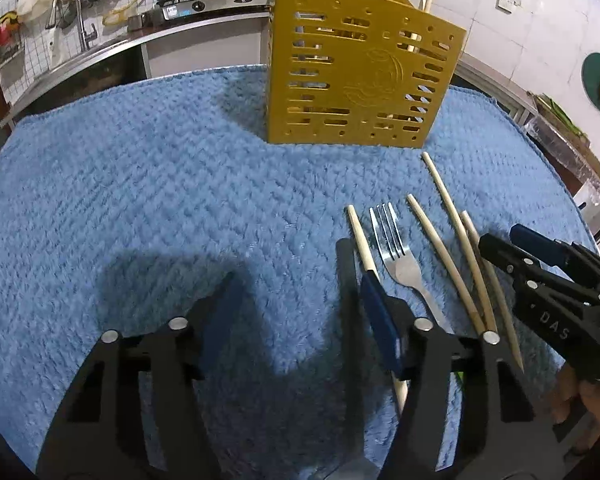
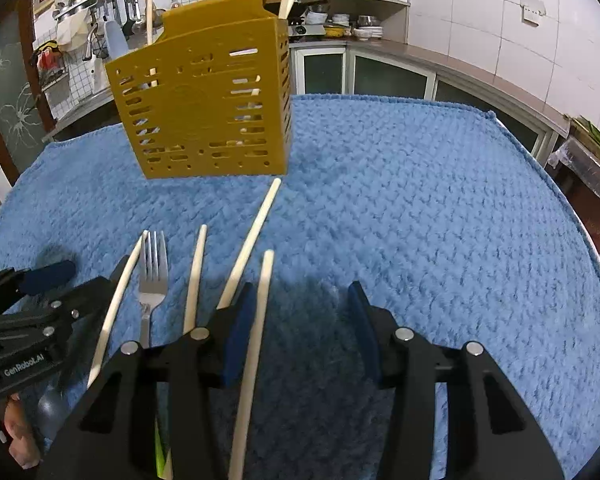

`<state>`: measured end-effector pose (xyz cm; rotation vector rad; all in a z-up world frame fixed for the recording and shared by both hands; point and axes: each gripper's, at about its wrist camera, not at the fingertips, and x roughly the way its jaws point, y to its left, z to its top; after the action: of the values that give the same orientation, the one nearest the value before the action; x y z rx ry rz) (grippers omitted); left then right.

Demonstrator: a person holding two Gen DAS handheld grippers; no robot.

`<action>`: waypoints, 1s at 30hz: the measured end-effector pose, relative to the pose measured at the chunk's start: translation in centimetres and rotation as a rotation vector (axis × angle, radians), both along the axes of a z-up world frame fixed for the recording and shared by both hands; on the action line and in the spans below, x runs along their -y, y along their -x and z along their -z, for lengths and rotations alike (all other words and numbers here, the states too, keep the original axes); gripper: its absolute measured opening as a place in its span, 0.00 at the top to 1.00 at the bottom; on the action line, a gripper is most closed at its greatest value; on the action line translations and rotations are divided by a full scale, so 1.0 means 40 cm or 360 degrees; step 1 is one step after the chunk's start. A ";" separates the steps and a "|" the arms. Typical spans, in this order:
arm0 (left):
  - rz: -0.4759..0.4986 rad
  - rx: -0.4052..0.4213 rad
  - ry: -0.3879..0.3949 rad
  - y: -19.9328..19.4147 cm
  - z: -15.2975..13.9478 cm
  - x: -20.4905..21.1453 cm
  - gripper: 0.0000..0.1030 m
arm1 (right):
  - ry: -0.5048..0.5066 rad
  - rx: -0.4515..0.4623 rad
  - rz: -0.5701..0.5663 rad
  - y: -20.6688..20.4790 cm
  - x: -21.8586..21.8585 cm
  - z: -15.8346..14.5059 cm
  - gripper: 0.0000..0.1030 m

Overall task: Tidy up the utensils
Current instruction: 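Open both tools and move them back toward the utensils on the towel, then close the left tool on the metal spoon while the right tool grasps a chopstick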

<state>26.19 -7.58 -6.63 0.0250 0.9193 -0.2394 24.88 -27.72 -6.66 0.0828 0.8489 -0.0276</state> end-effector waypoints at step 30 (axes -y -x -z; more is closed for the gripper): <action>0.0152 -0.0039 -0.0094 -0.022 0.003 0.065 0.67 | -0.0085 -0.0054 -0.0016 -0.003 0.014 0.014 0.67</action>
<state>27.07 -10.17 -6.74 0.1208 0.9507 -0.3016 25.00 -28.27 -7.22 0.1287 0.8841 0.0032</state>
